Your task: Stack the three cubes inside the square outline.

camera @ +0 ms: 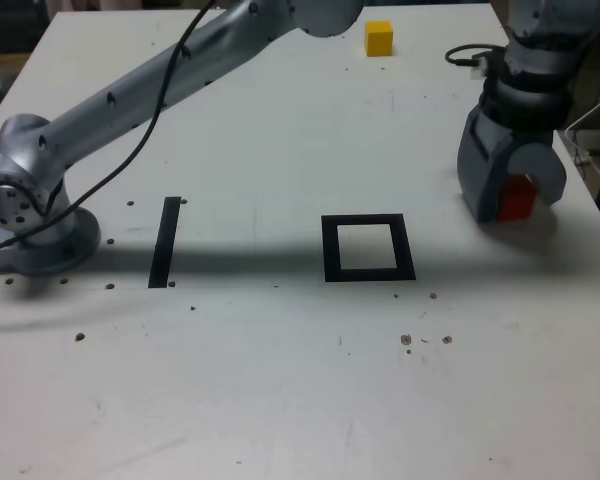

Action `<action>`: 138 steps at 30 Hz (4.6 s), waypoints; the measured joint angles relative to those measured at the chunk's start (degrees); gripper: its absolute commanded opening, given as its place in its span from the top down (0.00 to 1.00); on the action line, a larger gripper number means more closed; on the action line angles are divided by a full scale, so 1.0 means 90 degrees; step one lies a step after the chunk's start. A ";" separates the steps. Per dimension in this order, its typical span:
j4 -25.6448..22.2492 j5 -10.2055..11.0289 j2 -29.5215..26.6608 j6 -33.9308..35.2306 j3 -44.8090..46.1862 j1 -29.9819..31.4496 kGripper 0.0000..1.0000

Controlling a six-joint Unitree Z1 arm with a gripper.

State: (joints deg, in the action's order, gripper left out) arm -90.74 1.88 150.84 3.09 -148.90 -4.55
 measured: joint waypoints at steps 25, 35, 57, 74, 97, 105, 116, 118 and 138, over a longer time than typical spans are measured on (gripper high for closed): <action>0.0032 0.0305 -0.0046 -0.0021 -0.0003 0.0039 0.65; -0.0008 0.0167 -0.0613 -0.0054 0.0619 0.0153 0.65; 0.1997 0.0117 -0.3026 -0.0010 0.5143 0.0526 0.65; 0.2877 0.0287 -0.3855 0.0322 0.7690 0.0572 0.65; 0.3263 0.0060 -0.3651 0.0438 0.7290 0.0821 0.65; 0.3358 0.0034 -0.3553 0.0438 0.7336 0.0822 0.65; 0.3372 0.0029 -0.3553 0.0438 0.7399 0.0822 0.07; 0.3366 0.0047 -0.3553 0.0438 0.7429 0.0822 0.01; 0.2479 0.0277 -0.3752 0.0372 0.6821 0.0822 0.00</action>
State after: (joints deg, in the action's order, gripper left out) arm -68.43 4.37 117.07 6.43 -87.51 2.84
